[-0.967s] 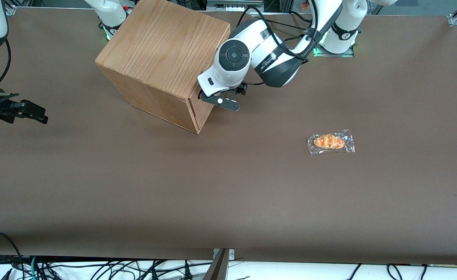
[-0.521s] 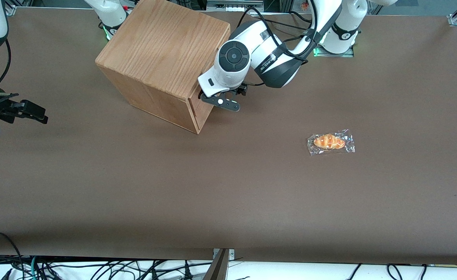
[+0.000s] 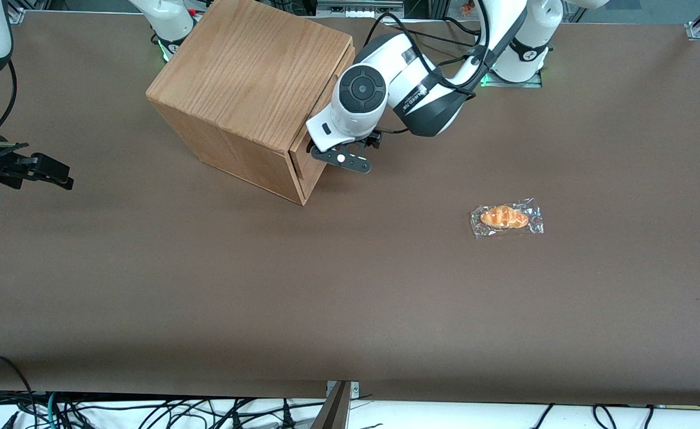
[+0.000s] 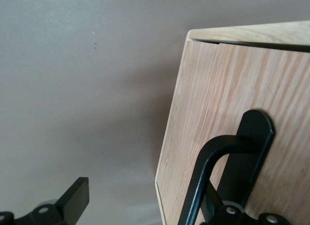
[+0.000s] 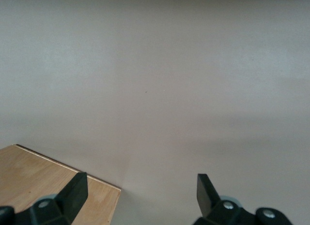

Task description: Open top drawer with left arm

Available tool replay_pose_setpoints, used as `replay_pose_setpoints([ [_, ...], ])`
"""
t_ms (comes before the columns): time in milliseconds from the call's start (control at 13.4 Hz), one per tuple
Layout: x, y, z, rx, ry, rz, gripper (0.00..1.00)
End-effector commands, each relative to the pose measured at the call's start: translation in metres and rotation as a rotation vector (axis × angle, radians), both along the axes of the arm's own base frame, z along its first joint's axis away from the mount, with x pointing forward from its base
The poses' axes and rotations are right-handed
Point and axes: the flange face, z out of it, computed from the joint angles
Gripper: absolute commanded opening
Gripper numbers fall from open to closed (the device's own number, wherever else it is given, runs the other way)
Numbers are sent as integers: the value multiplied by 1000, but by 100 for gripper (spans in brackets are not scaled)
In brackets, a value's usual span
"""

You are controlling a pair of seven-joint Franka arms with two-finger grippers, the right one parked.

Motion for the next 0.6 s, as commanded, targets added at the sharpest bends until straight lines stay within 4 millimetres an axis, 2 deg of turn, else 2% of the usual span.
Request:
replay_pose_setpoints([
  [0, 8, 20, 10, 41, -27, -11, 100],
  [521, 16, 32, 11, 49, -24, 5, 100],
])
